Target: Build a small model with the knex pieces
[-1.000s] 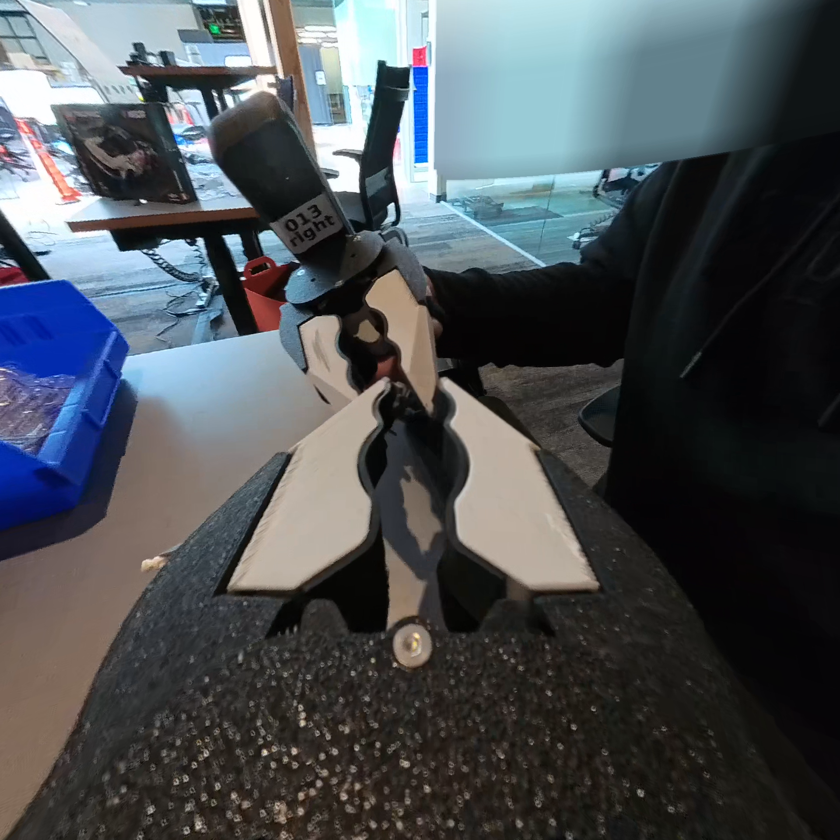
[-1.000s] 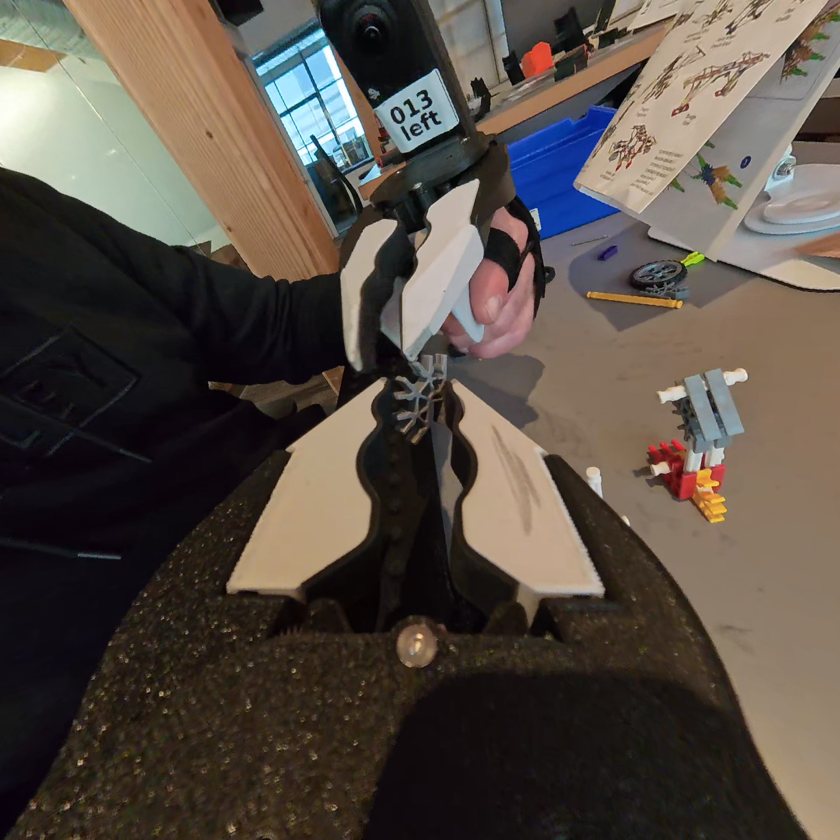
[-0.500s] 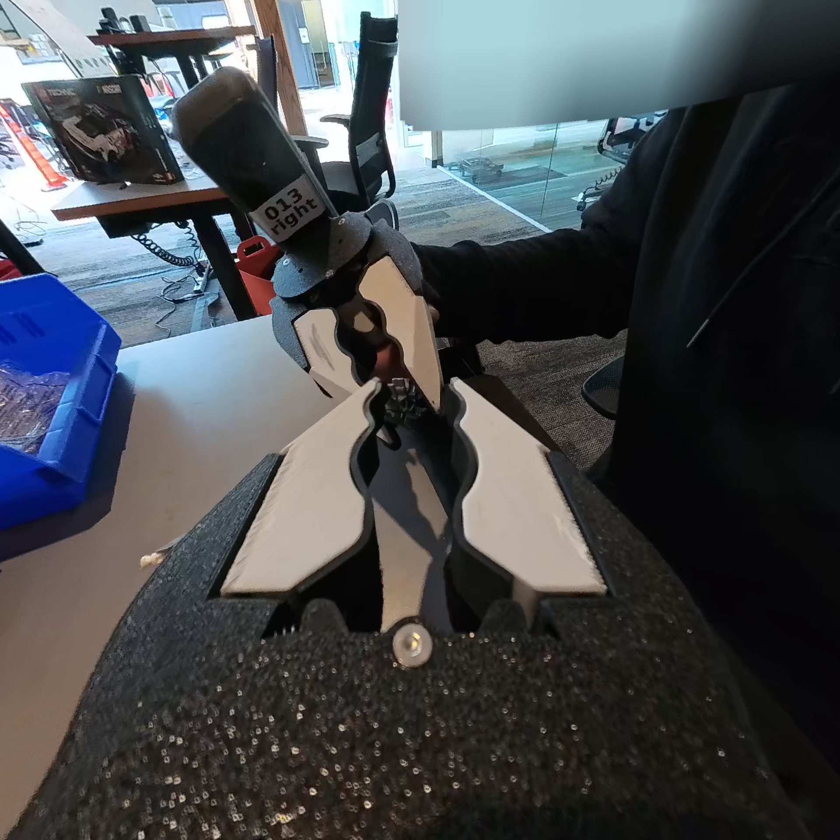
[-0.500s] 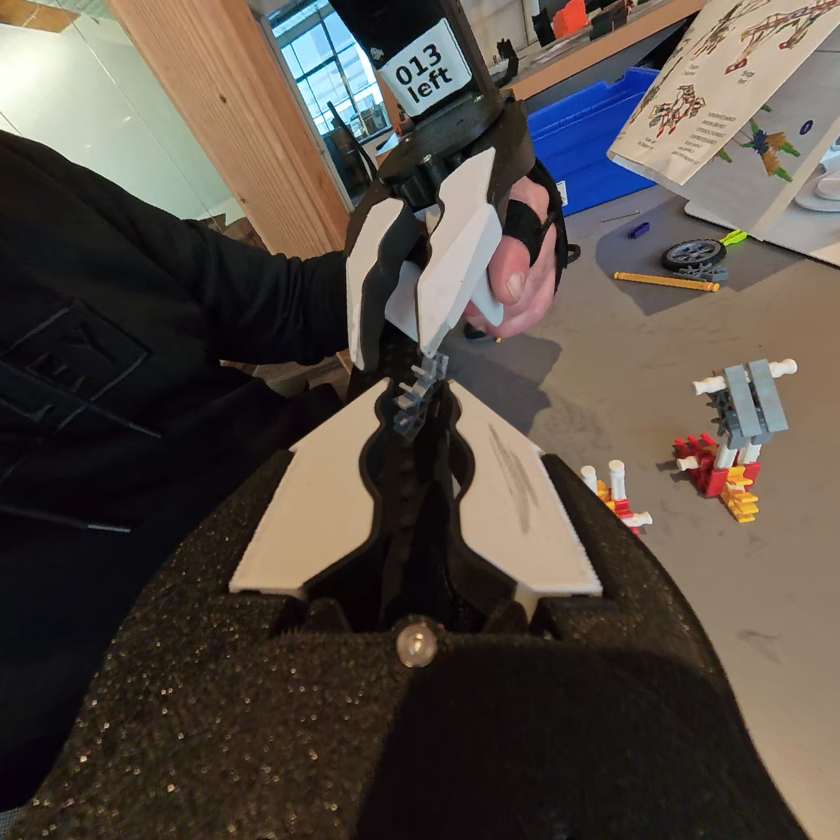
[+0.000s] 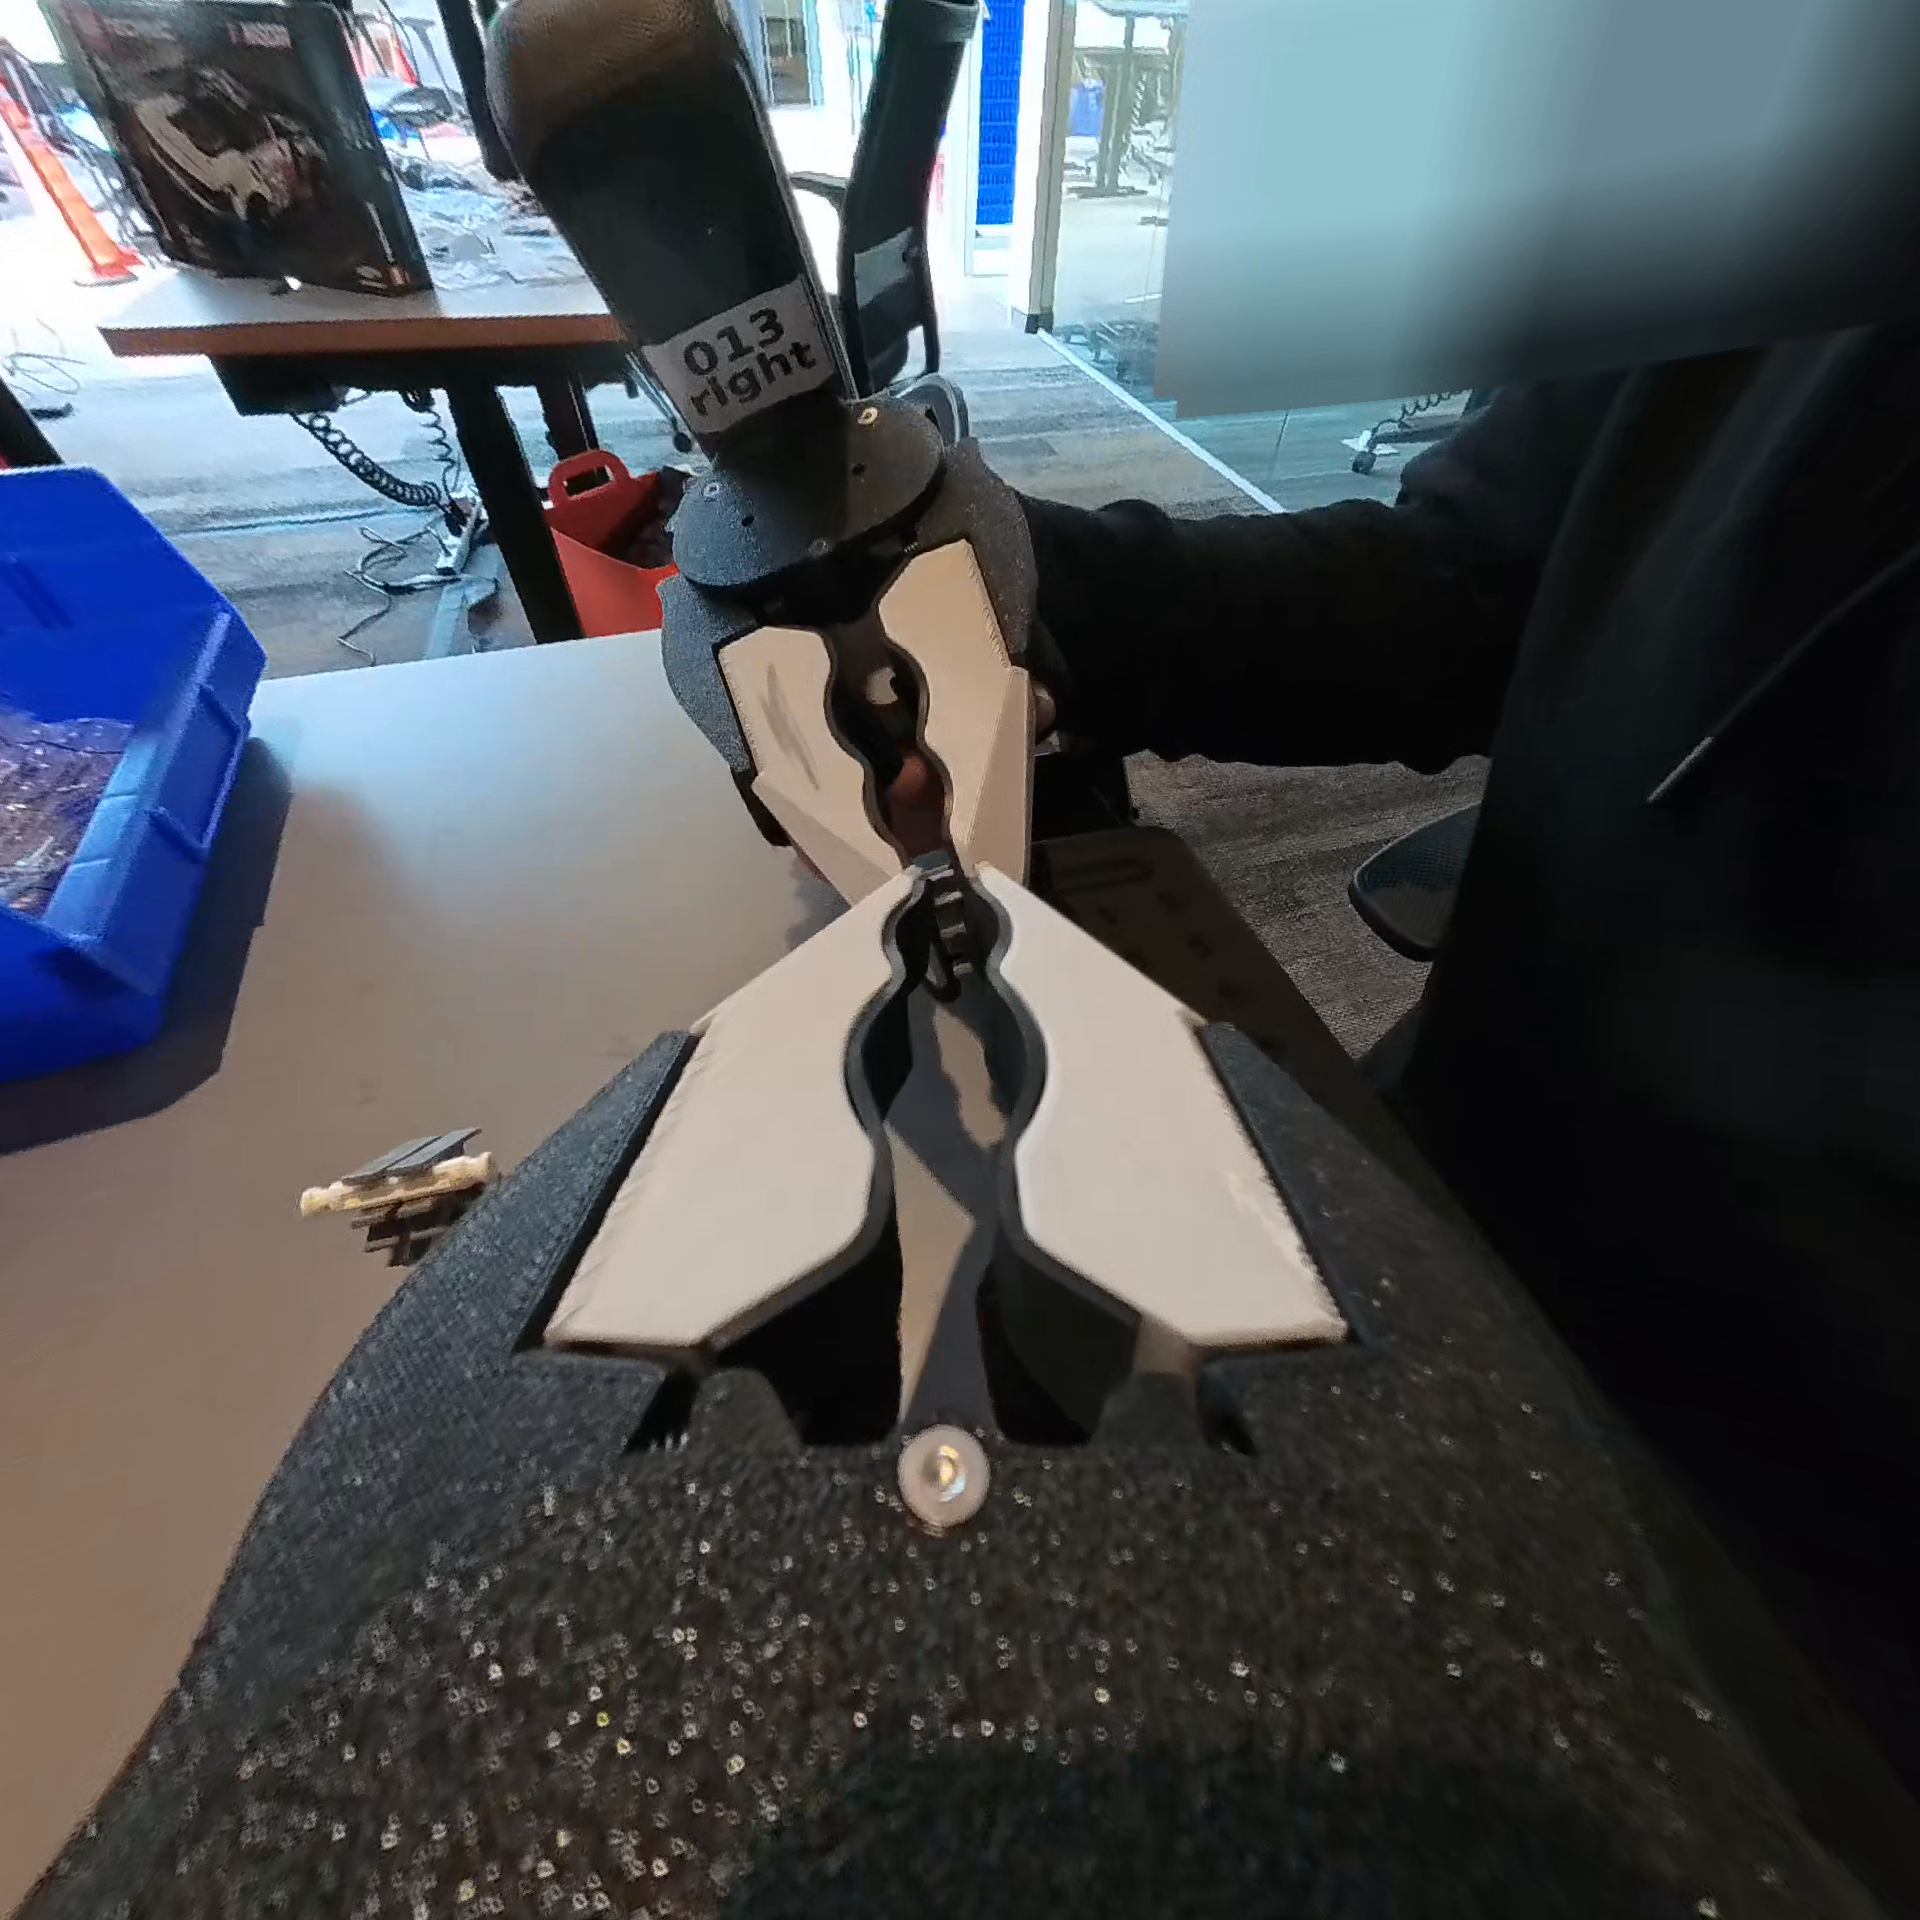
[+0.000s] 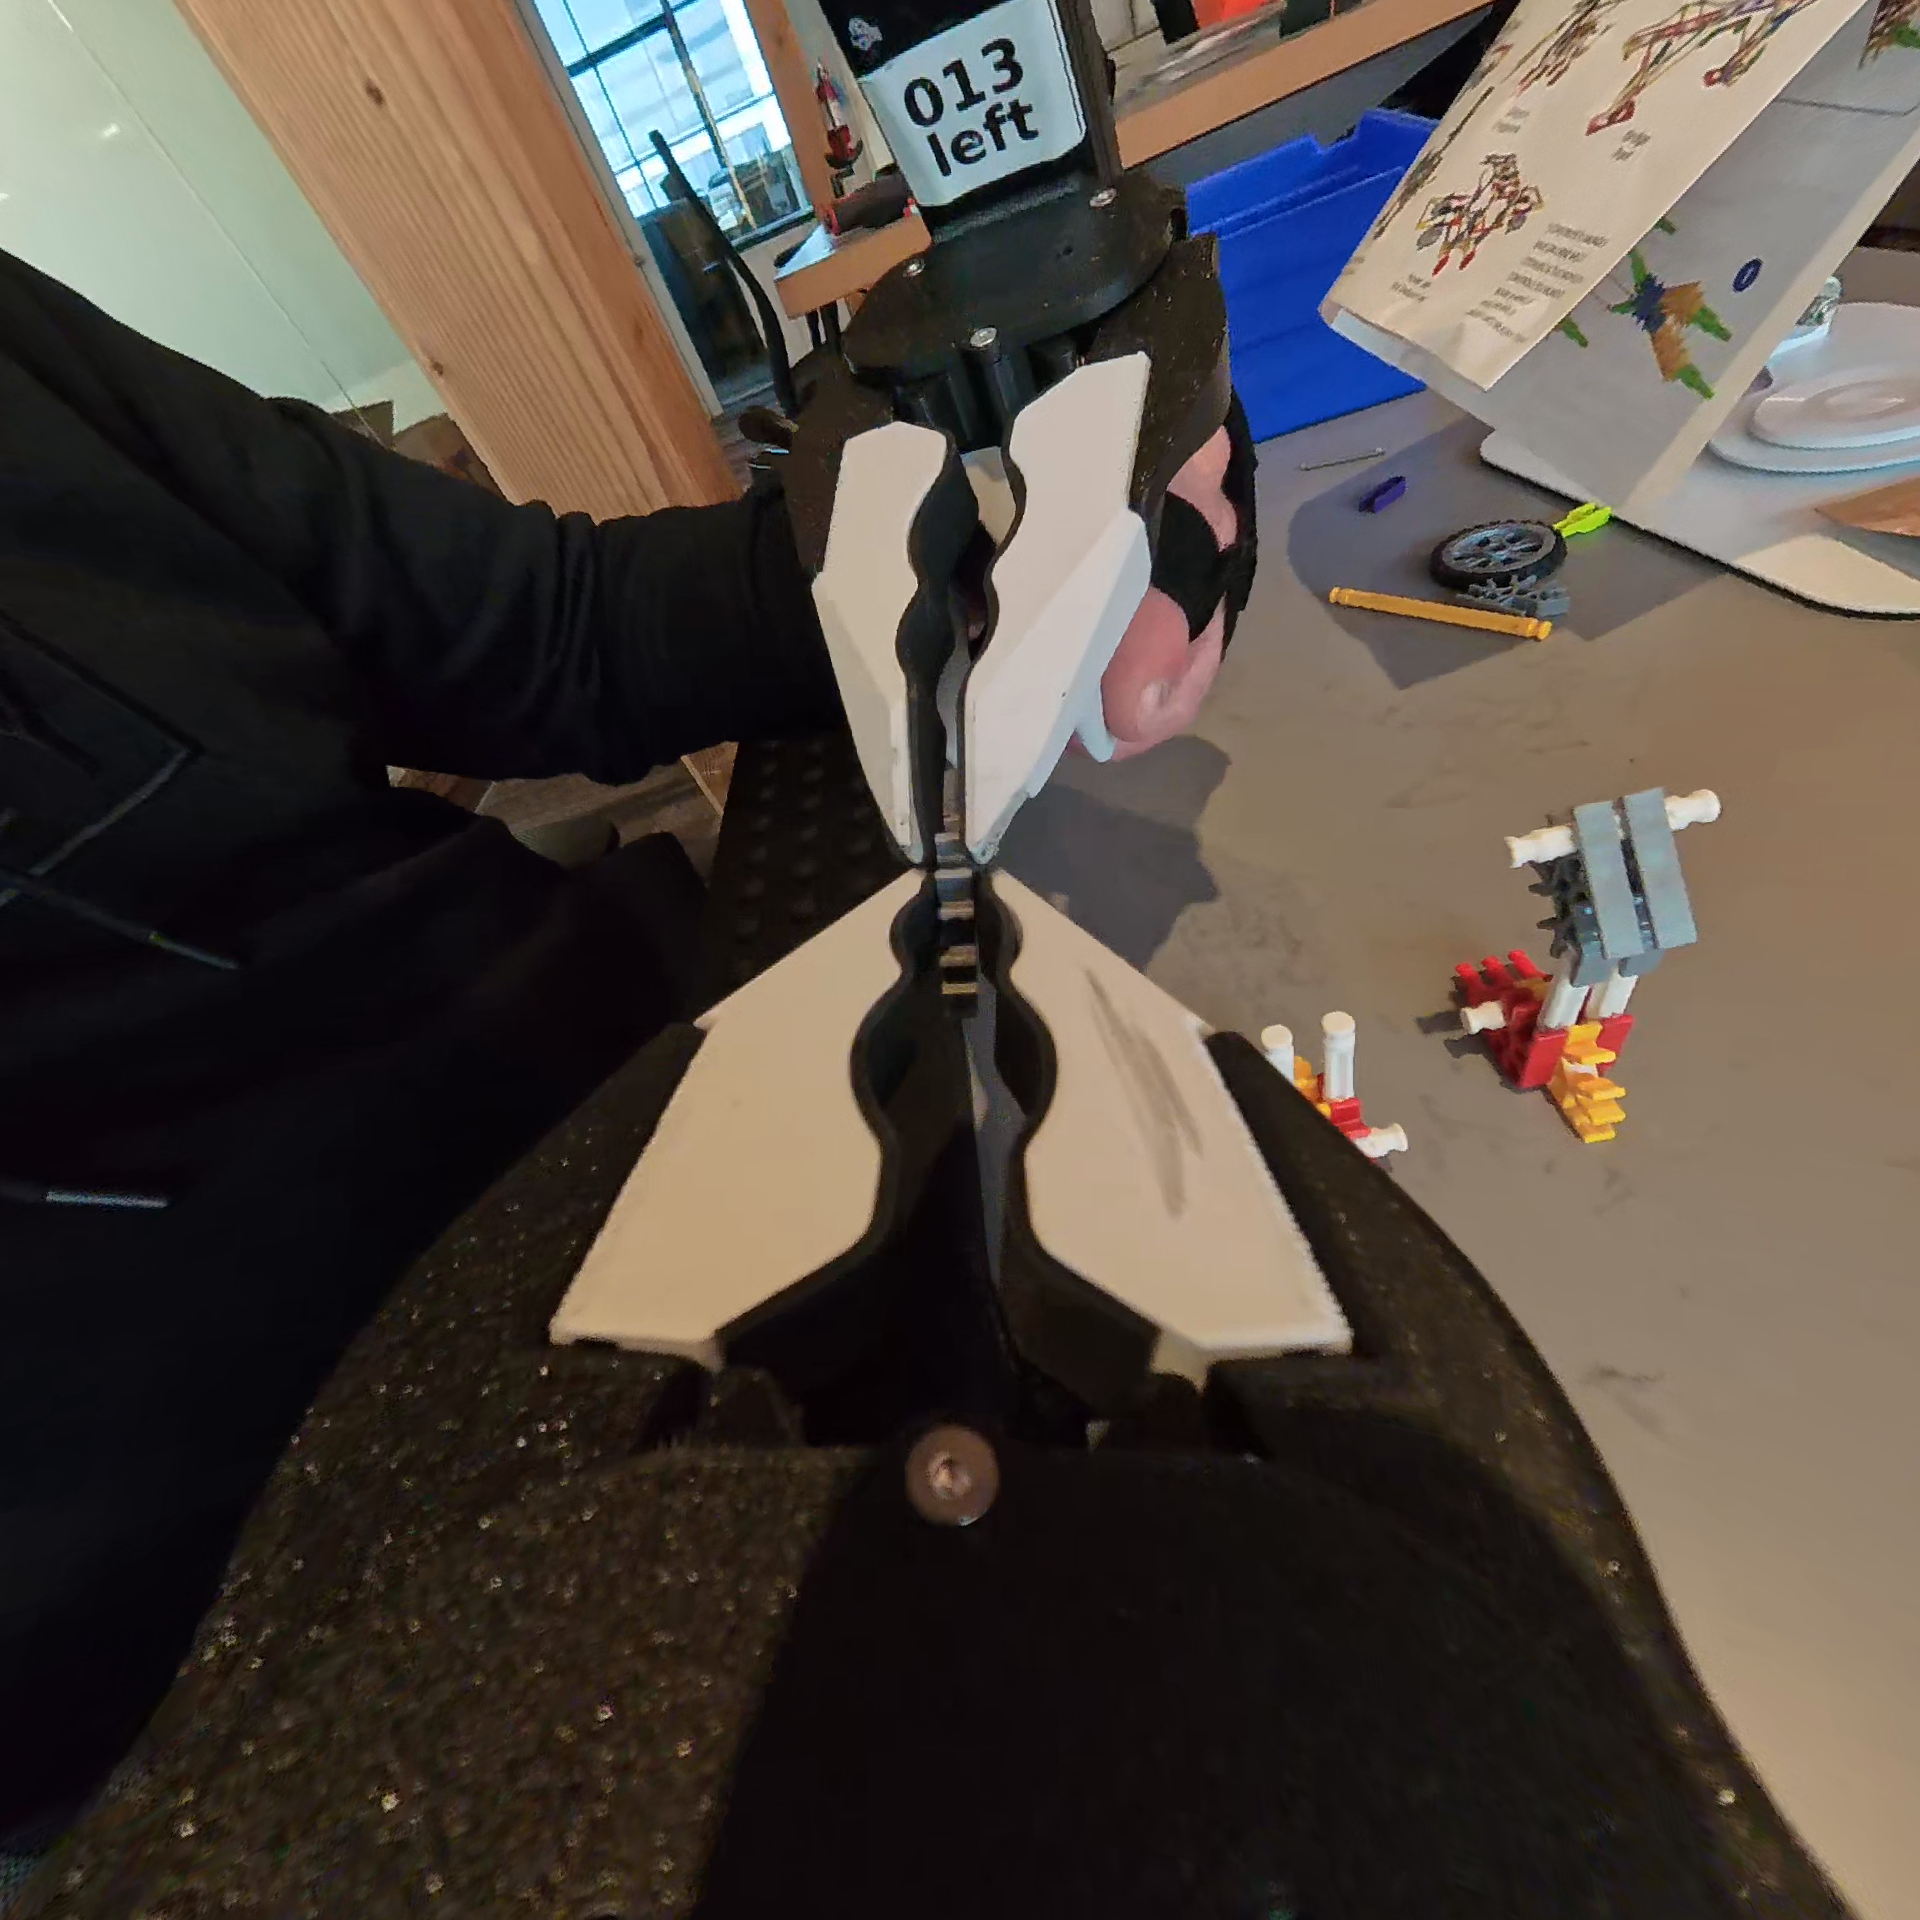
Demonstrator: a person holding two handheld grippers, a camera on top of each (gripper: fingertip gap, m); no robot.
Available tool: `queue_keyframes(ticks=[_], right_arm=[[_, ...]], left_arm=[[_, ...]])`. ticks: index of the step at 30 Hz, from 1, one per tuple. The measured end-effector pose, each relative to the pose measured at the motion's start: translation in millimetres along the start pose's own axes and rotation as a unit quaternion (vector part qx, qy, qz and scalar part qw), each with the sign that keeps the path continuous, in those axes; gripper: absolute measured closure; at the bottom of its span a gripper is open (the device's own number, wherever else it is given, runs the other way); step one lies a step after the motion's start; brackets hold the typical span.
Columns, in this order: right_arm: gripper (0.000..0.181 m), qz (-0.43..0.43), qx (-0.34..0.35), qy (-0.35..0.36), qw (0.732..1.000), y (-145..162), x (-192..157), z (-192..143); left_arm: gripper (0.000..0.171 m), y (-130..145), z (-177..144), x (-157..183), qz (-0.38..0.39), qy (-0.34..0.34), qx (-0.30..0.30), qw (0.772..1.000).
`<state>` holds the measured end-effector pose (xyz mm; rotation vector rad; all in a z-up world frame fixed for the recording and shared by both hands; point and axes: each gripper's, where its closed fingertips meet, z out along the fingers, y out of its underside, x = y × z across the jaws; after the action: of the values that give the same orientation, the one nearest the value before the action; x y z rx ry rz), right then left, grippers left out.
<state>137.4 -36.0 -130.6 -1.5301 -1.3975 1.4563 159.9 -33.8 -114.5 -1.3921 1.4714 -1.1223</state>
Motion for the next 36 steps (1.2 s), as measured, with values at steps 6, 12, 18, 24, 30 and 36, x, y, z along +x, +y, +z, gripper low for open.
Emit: queue_keyframes(ticks=[6, 12, 18, 24, 30, 36], right_arm=[[0.176, 0.0, 0.011, 0.018, 1.0, -3.9, 7.0, -1.9], [0.176, 0.001, 0.026, 0.04, 0.999, -9.6, 15.1, -7.6], [0.176, -0.004, 0.033, 0.06, 0.998, -11.3, 21.3, -10.0], [0.175, -0.005, 0.014, 0.064, 0.998, -5.1, 22.8, -8.5], [0.176, -0.012, -0.002, 0.071, 0.997, -0.1, 24.4, -6.7], [0.175, -0.019, -0.01, 0.081, 0.996, 1.8, 26.6, -5.5]], left_arm=[[0.166, -1.9, -2.1, -7.7, -0.008, -0.016, 0.011, 1.0], [0.152, -1.1, -10.6, -20.5, -0.023, -0.044, 0.007, 0.999], [0.145, 16.9, -6.0, -19.4, -0.047, -0.034, -0.035, 0.998], [0.154, 12.5, -4.4, -20.6, -0.04, -0.039, -0.023, 0.998], [0.165, 14.2, -5.2, -21.0, -0.042, -0.038, -0.024, 0.998], [0.167, 15.2, -4.1, -22.0, -0.029, -0.044, -0.027, 0.998]])
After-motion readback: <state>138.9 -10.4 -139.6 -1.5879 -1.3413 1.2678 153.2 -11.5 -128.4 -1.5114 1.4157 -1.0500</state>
